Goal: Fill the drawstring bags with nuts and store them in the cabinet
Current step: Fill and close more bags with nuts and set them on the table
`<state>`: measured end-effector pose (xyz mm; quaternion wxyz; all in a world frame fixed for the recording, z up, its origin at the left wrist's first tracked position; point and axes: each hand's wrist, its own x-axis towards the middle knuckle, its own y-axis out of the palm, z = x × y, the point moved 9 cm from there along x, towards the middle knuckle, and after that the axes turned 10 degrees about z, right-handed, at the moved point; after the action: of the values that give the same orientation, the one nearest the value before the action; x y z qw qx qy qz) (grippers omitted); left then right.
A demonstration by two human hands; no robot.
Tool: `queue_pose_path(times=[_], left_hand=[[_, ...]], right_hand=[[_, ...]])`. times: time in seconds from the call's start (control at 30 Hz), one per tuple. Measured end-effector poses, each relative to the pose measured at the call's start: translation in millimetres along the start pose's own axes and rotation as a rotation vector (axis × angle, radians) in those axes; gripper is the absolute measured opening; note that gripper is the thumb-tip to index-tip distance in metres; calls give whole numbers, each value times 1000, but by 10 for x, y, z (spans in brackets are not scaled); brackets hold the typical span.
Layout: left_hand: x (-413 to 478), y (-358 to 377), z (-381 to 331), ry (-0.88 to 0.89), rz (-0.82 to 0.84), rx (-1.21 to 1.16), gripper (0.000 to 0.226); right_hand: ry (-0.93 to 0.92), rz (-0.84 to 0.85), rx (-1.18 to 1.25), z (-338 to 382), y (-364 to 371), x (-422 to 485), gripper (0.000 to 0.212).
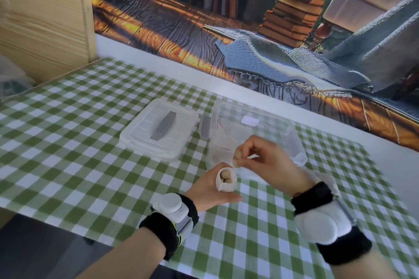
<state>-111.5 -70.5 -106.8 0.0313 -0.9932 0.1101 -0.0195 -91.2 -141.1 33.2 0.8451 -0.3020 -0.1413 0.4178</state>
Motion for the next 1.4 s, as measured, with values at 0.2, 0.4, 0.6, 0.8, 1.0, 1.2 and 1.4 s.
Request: queue_pose_path(times=[0.2,0.4,0.6,0.8,1.0,1.2,1.4], left_hand=[[-20,31,-21,9,-3,-34,64],[-28,9,-59,21,-10,-20,55],[-30,13,-69,20,-13,5,51],[-42,9,-88,36,-10,-4,56],[-45,7,-95,51,-11,-7,50],[-43,11,-123,74,-9,36,44],[-36,7,-106,72,-17,27,40]], right_hand=[[-82,5,-81,-32,251,-80,26],[-84,-100,-57,-91,100,-121,23],[-77,-54,-185,-151,165,-138,17],[-79,15,-330,-146,320,-108,23],[-43,-90,-293,-169,268,-136,15],[77,-104,-271,-254,333,-86,10],[151,-154,-301,-329,169,-136,21]])
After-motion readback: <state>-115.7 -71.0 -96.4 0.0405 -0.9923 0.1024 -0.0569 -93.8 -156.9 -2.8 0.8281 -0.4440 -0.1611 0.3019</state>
